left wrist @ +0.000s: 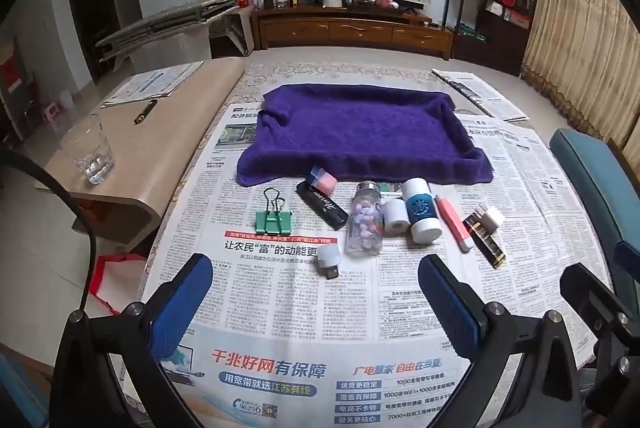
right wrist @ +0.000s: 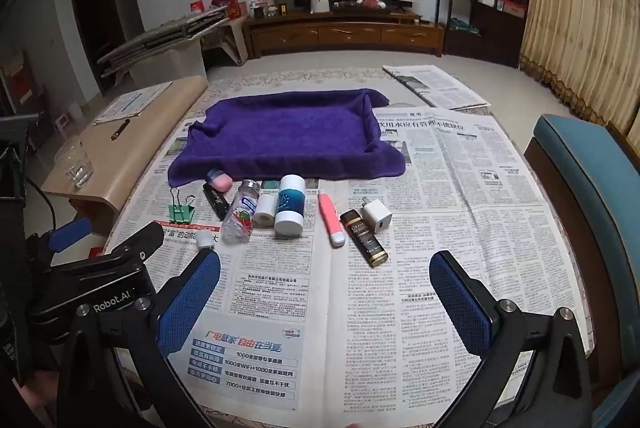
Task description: Organize rigid objects
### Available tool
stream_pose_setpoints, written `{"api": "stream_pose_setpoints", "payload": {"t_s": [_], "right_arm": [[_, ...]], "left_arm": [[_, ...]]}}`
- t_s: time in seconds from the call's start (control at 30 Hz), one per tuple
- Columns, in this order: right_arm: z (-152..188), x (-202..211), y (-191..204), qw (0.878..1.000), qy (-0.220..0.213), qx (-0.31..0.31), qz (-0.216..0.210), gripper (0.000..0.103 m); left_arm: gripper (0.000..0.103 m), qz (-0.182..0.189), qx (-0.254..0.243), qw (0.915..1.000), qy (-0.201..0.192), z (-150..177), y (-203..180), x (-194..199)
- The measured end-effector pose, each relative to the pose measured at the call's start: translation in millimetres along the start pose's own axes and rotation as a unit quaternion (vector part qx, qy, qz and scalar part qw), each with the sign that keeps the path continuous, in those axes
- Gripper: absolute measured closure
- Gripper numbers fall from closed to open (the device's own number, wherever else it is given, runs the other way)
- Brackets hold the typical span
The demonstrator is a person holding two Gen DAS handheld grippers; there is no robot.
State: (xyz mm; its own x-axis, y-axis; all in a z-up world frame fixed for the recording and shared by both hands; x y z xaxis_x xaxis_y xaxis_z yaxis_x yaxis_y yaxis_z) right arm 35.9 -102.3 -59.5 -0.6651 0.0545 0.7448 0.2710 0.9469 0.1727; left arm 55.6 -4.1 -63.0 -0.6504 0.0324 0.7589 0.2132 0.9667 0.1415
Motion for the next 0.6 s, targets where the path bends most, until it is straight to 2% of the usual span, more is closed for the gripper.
{"api": "stream_pose_setpoints", "payload": {"t_s": [0.2, 0.33, 0.43, 0.6], "right_arm": [[-1.0, 14.1, -9.0, 1.000, -0.007, -0.019, -0.004, 0.000], [-2.2, 10.7, -9.4, 1.000, 0.003, -0.023, -0.002, 0.000], [-5.1, 10.6, -8.7, 1.000, -0.009, -0.021, -0.002, 0.000], [-0.6, 1.6, -10.5, 1.000, 0.007, -0.023, 0.000, 0.000]], "left_arm": [[0.000, -0.006, -0.008, 0.9999, -0.007, -1.0, 2.2, 5.3], [0.000, -0.006, -0.001, 1.0000, -0.005, 0.5, 6.5, 4.9], [0.000, -0.011, -0.001, 0.9999, -0.003, 2.8, 9.0, 3.9], [0.000, -0.019, 0.005, 0.9998, -0.003, 5.2, 17.9, 0.5]]}}
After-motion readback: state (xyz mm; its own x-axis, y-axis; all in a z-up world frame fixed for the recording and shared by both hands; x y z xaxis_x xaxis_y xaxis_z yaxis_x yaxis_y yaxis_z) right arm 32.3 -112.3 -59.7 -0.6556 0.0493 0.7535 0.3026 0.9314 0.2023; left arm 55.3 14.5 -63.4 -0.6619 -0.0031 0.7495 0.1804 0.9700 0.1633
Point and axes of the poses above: each gripper's, at about its wrist camera, not at the fingertips, and x roughly against the way its jaws point, y to its left, z to its underside, the point moved 10 cm from there along -x, roughly the way its jaws point, and after that the axes turned 12 degrees about -x, right-handed, at the moved point
